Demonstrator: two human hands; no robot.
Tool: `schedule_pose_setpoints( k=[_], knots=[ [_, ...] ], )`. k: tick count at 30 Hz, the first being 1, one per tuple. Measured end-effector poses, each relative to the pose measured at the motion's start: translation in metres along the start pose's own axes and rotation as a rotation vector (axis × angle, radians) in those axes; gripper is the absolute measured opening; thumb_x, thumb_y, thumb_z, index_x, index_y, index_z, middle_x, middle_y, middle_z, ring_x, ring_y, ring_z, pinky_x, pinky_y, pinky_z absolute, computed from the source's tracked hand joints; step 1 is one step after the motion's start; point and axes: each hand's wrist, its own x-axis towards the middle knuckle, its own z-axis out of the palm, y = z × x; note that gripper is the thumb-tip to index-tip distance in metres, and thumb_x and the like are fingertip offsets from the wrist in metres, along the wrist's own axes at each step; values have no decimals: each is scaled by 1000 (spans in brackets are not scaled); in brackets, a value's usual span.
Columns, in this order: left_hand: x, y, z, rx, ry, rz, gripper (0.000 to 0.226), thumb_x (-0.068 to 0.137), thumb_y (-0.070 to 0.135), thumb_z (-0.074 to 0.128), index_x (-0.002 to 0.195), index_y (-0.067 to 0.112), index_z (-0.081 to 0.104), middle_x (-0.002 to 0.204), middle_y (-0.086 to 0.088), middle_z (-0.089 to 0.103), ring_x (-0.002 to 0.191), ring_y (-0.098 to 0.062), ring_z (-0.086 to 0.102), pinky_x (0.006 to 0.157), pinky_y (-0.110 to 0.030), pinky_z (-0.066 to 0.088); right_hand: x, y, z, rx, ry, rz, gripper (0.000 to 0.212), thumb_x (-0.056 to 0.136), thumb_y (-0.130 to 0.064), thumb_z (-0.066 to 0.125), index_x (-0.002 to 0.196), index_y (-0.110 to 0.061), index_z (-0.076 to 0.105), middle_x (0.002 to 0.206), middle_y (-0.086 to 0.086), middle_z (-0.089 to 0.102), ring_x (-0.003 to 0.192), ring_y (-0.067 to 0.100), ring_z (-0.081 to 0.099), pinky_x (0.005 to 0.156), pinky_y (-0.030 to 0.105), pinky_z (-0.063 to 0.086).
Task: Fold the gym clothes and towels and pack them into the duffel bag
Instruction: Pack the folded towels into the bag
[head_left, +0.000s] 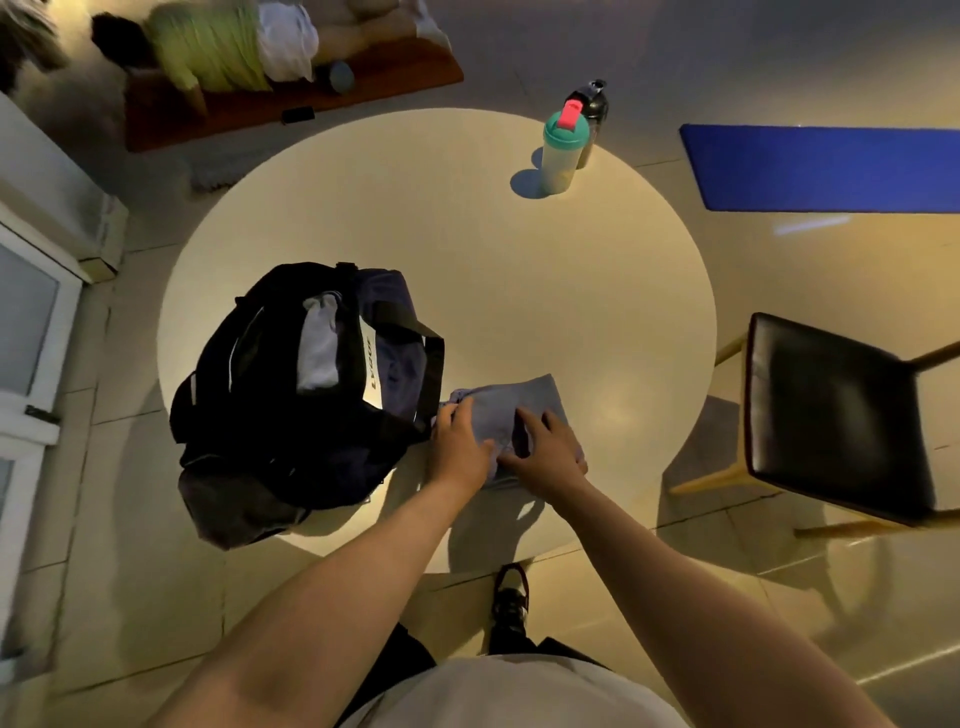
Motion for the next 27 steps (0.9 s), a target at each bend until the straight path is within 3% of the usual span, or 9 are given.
schedule_pose_setpoints(
  k=[3,7,10,14,17,19,23,25,27],
  knots=[
    [-8,2,-5,-61,103,-1,55,95,3,60,147,13,46,151,-12,36,137,-29,42,111,-32,37,-6,12,0,-69,-32,-90,74,79,-47,75,142,-48,35,152,3,22,143,29,17,116,52,23],
    [-19,4,-11,-116,157,61,43,96,0,57,138,11,55,148,-11,41,135,-26,45,109,-26,34,-11,24,6,-96,127,-227,28,93,-28,64,118,-40,62,120,0,50,120,26,43,106,51,34],
    [-24,7,-15,-148,190,95,34,102,15,53,136,13,57,149,-8,41,137,-22,42,105,-21,32,-17,18,-1,-17,273,-277,27,95,-18,60,118,-32,67,109,-2,59,106,20,53,99,39,29],
    [-24,15,-27,-353,206,47,47,106,39,44,149,19,43,153,-3,40,139,-18,39,101,-22,33,-21,-14,-28,89,397,-331,28,100,-18,52,125,-27,62,123,0,56,112,20,49,94,27,18],
    [-19,22,-43,-552,185,48,55,106,43,39,156,21,30,158,-2,36,145,-18,35,107,-22,31,-17,-44,-39,165,434,-386,25,100,-26,51,124,-28,60,120,0,55,107,22,55,101,30,36],
    [-17,25,-56,-642,213,39,55,106,40,42,156,22,27,158,-1,35,144,-18,35,109,-25,34,-16,-66,-44,232,515,-422,21,99,-27,52,119,-27,60,112,0,57,93,19,60,88,37,54],
    [-15,18,-89,-460,497,19,51,97,51,54,138,21,47,139,-2,42,130,-20,38,107,-41,40,-15,-117,-52,289,602,-367,20,100,-27,52,116,-21,62,108,2,57,85,15,59,80,33,54],
    [-17,10,-110,-582,421,14,46,98,56,52,126,21,52,124,1,52,119,-20,47,101,-41,46,-14,-144,-46,321,573,-358,22,99,-28,52,116,-19,63,107,2,54,85,16,58,76,33,53],
    [-20,5,-133,-859,181,31,54,95,65,45,129,25,55,120,0,66,115,-20,62,98,-40,51,-11,-169,-30,324,512,-401,22,98,-27,55,116,-19,65,105,2,54,86,18,57,74,32,48]
  ],
)
